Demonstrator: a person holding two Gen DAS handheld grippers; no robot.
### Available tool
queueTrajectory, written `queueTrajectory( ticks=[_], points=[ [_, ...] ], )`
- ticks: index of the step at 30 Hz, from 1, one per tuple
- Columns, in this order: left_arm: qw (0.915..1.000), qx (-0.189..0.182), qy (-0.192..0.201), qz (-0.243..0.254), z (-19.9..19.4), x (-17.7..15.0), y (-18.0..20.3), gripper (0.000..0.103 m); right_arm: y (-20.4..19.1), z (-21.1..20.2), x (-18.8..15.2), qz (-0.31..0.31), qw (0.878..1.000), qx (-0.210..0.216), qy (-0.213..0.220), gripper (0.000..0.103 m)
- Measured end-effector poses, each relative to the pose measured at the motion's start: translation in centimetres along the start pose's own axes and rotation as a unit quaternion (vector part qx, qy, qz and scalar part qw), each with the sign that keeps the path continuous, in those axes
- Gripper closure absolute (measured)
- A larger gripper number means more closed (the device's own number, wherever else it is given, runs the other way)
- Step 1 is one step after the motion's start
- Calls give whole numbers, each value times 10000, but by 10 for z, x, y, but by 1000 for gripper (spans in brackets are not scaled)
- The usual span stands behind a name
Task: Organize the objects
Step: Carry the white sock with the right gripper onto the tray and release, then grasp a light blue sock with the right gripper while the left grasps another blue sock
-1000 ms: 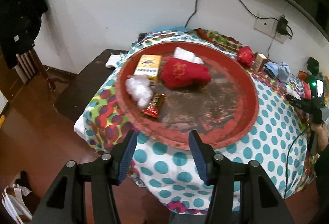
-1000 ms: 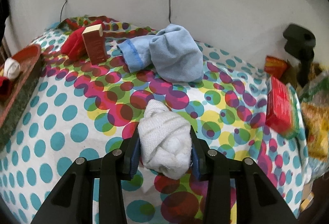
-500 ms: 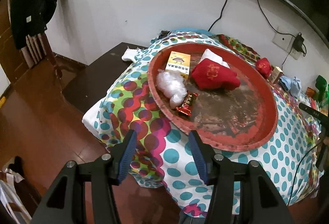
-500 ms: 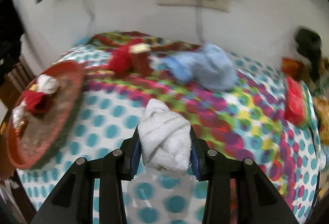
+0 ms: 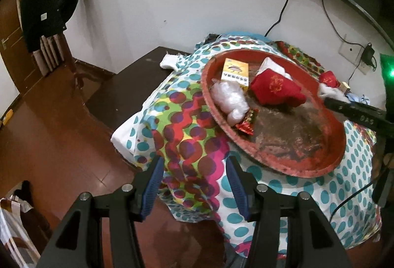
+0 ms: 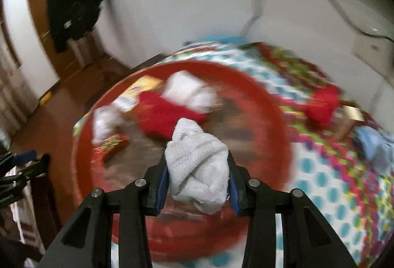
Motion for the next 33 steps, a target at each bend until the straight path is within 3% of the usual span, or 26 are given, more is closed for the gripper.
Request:
queueTrajectory(
  ticks=[4, 9, 12, 13, 18, 23, 27, 30, 33],
  points=[
    [9999, 23, -78, -65, 2, -4, -5, 49, -46, 27, -3, -266, 9987, 359, -253, 65],
    [9999, 62, -145, -25, 3, -8, -5, 49, -71, 41, -8, -438, 9968, 516, -437, 64],
    [9998, 63, -167, -4, 4, -8, -3, 49, -75, 44, -12, -514, 9960, 536, -493, 45],
    [9998, 58, -179, 14, 4, -8, -1, 49, -72, 42, -12, -517, 9966, 479, -428, 33],
    [9997, -16, -187, 122, 7, -5, 13, 49, -48, 19, -7, -312, 9985, 403, -206, 30],
    [9990, -181, -165, 371, 9, -1, 39, 49, 14, -17, -5, 60, 9999, -38, 99, 30],
    [9974, -431, -168, 552, 10, 1, 68, 49, 92, -44, -6, 497, 9959, -705, 281, 30],
    [9952, -573, -125, 778, 10, 4, 92, 49, 161, -65, -9, 941, 9863, -1295, 399, 30],
    [9923, -714, -90, 1007, 10, 7, 117, 49, 235, -86, -13, 1437, 9689, -1938, 549, 28]
  ],
)
Point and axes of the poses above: each gripper's, at about its wrist camera, not at the fingertips, and z roughly the way its jaws point, y to its right, x to its top, the point moved 7 cm from there along z, roughly the way its jaws point, and after that the axes turned 10 degrees about y, right-handed, at the moved point
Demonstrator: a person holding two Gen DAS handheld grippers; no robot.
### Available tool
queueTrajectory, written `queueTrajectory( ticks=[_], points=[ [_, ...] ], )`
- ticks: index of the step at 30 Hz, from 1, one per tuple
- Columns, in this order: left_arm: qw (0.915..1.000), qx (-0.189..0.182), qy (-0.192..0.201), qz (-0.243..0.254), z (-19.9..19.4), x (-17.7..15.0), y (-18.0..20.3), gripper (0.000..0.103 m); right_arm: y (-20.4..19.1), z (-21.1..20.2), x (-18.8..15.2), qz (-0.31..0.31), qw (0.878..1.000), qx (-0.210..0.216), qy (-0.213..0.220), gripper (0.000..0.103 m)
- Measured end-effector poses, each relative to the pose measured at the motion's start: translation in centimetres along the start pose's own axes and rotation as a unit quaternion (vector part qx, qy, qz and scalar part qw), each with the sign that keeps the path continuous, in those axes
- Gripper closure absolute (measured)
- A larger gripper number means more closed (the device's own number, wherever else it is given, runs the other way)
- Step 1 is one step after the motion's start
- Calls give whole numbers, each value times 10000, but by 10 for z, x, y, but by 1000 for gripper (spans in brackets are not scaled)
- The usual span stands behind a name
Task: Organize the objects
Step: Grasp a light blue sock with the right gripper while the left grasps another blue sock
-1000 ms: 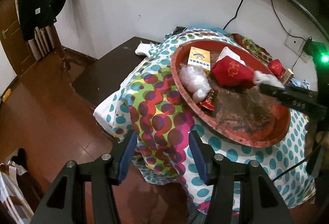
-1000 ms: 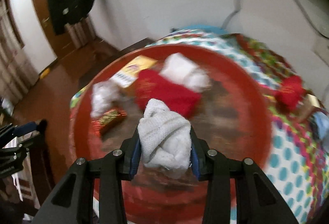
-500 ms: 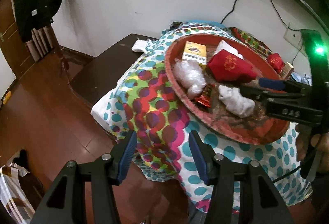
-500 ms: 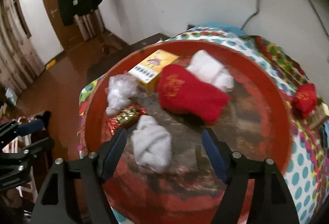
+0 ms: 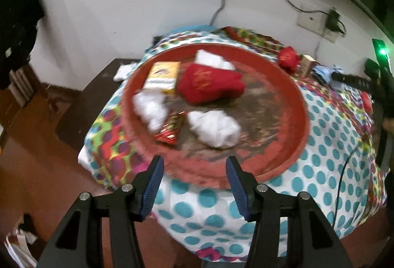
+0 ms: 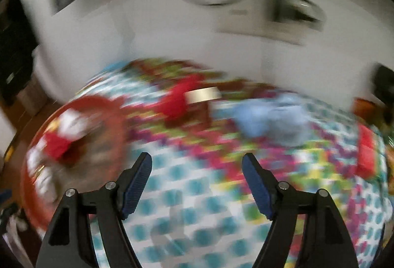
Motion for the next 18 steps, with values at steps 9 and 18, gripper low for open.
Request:
queueTrajectory(
  ticks=[9, 18],
  points=[
    [9955, -606, -150, 717, 32, 31, 96, 49, 110, 52, 13, 679, 9955, -658, -76, 19],
    [9795, -1444, -63, 1402, 83, 86, 225, 49, 117, 105, 10, 826, 9962, 11, -282, 49]
  ],
)
Point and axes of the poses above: each gripper's, at about its wrist camera, not at the fingertips, and z roughly the way its jaws point, y to its right, x to its top, the point moved 7 cm from there along z, roughly the way its jaws point, and after that the axes turned 10 degrees about y, right-handed, at the moved point
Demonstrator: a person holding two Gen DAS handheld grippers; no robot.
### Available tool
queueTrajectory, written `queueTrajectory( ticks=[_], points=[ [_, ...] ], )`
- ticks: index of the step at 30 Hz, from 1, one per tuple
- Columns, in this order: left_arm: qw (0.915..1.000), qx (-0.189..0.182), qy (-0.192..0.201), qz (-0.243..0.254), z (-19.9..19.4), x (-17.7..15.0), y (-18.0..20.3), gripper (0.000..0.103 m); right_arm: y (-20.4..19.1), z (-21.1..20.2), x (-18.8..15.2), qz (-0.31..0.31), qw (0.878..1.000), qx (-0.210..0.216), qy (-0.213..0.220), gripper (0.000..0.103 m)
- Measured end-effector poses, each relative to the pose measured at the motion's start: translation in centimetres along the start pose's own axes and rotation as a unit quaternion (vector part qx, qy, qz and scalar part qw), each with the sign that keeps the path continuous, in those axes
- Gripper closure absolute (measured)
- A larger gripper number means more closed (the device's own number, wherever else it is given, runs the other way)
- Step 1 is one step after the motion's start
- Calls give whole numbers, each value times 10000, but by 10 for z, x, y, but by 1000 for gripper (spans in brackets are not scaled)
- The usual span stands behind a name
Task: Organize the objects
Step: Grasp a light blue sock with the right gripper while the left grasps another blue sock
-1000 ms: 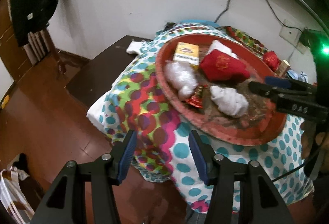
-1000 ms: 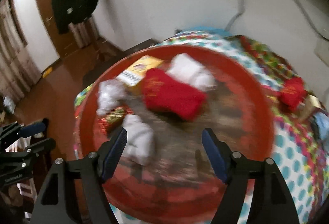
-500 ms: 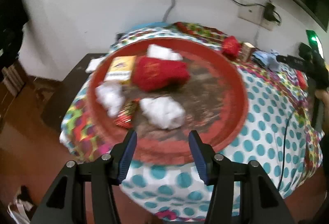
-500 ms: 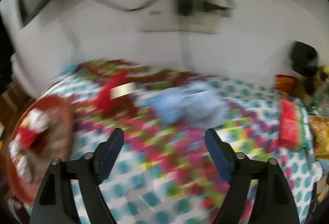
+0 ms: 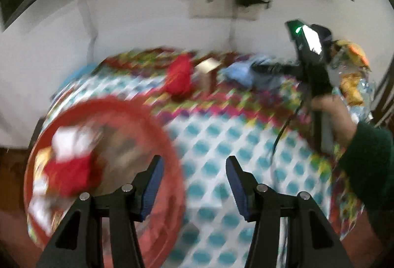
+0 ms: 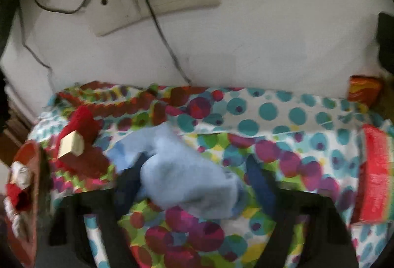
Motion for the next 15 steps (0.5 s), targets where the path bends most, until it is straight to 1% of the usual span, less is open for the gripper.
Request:
queueTrajectory(
  ticks=[1, 2, 4, 6, 9, 12, 13, 15],
  points=[
    [10000, -55, 0, 66, 9, 9, 8, 49, 1, -3, -1, 10, 10000, 39, -16, 55],
    [9997, -218, 29, 115, 22, 21, 18, 49, 2, -9, -4, -16, 10000, 87, 8, 62],
    [9992, -333, 62, 206, 43, 39, 32, 49, 4, -28, -11, -154, 9998, 111, 80, 65],
    [9985, -432, 75, 318, 68, 56, 44, 49, 10, -53, -23, -392, 9990, 8, 223, 65],
    [9980, -486, 53, 396, 106, 78, 57, 49, 17, -82, -41, -675, 9970, -122, 361, 65],
    [9977, -602, -76, 311, 140, 97, 68, 49, 19, -97, -58, -912, 9947, -217, 412, 65],
    [9978, -564, -110, 341, 151, 102, 73, 49, 18, -98, -65, -953, 9945, -208, 392, 65],
    [9970, -603, -192, 447, 167, 109, 82, 49, 19, -99, -71, -913, 9949, -145, 398, 65]
  ],
)
Point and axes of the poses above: each gripper's, at about its wrist camera, not at the fingertips, and z roughly the way its jaws point, y to its right, x to its top, the point moved 7 cm from there along z, roughly the way its jaws point, and after that the axes turned 10 degrees about y, right-handed, at the moved point
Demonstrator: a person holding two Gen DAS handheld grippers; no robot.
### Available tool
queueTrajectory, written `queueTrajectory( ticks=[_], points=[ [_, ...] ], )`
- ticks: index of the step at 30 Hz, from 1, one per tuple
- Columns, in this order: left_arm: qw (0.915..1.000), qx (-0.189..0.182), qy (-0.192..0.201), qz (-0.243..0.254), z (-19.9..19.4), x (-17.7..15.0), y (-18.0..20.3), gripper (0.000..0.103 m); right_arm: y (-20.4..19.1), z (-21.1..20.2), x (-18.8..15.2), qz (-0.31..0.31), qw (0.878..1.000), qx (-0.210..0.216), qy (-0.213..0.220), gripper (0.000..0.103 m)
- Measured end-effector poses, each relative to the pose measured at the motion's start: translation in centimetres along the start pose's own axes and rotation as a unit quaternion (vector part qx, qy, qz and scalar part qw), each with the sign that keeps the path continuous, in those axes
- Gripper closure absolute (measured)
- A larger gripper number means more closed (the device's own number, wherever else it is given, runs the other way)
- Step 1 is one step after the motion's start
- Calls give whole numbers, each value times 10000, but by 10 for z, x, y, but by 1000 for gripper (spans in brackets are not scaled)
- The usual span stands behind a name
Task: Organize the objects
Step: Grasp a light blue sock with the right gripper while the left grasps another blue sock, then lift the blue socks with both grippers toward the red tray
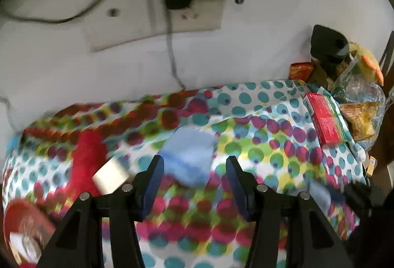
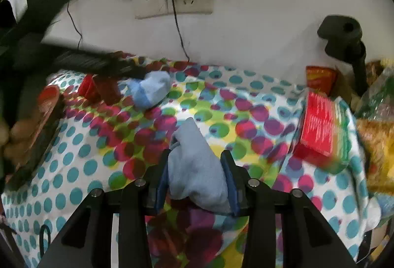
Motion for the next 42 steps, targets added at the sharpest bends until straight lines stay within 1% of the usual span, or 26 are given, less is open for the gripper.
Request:
queueTrajectory(
  ticks=[1, 2, 3, 7, 8, 11, 12, 14, 15, 16, 18, 19, 21, 27, 29, 32, 35, 38, 42],
  points=[
    [9999, 70, -53, 66, 9, 3, 1, 49, 1, -1, -2, -6, 10000, -6, 19, 65],
    [9994, 283, -162, 125, 21, 4, 0, 49, 1, -1, -2, -21, 10000, -18, 48, 65],
    [9989, 365, -229, 158, 27, 5, 0, 49, 1, -2, -2, -12, 10000, -23, 61, 65],
    [9968, 594, -509, 180, 56, -2, -4, 49, 3, -1, -3, 68, 10000, 16, 6, 64],
    [9964, 634, -539, 177, 62, -4, -4, 47, 3, 0, -4, 50, 10000, 19, -22, 63],
    [9943, 877, -582, 171, 71, -10, -5, 43, 1, 2, -5, -16, 10000, -14, -82, 62],
    [9950, 876, -448, 153, 69, -10, -5, 42, 1, 3, -5, -32, 9999, -26, -92, 62],
    [9956, 863, -334, 134, 67, -13, -5, 43, 0, 5, -6, -57, 9999, -62, -141, 62],
    [9956, 876, -302, 172, 64, -15, -4, 46, 0, 6, -7, -69, 9998, -75, -169, 62],
    [9955, 879, -298, 208, 61, -16, -3, 58, 0, 6, -7, -84, 9997, -96, -190, 61],
    [9956, 870, -268, 240, 51, -22, -1, 64, -1, 8, -8, -113, 9996, -116, -232, 61],
    [9965, 776, -251, 159, 44, -26, 0, 65, -1, 8, -9, -126, 9995, -141, -255, 61],
    [9978, 618, -255, 2, 31, -37, 1, 65, -1, 9, -9, -147, 9994, -155, -278, 61],
    [9986, 409, -208, -249, -17, -75, 10, 65, -3, 12, -12, -249, 9988, -246, -344, 60],
    [9986, 259, -211, -408, -32, -87, 15, 65, -3, 13, -13, -269, 9985, -276, -380, 59],
    [9986, 201, -145, -471, -50, -96, 22, 65, -5, 14, -14, -341, 9980, -340, -413, 58],
    [9983, 265, -89, -513, -73, -113, 22, 65, -6, 15, -14, -386, 9977, -370, -425, 58],
    [9979, 306, -117, -561, -83, -124, 26, 65, -4, 15, -14, -337, 9979, -339, -426, 58],
    [9976, 401, 42, -557, -112, -137, 27, 65, -4, 15, -14, -337, 9979, -340, -426, 58]
  ],
)
Point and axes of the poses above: each gripper's, at about its wrist camera, not at the fingertips, and z roughly the way its jaws point, y to its right, x to its top, the point moved 7 cm from there along z, roughly the way its jaws point, and after that the axes turned 10 degrees about y, right-handed, at the moved point
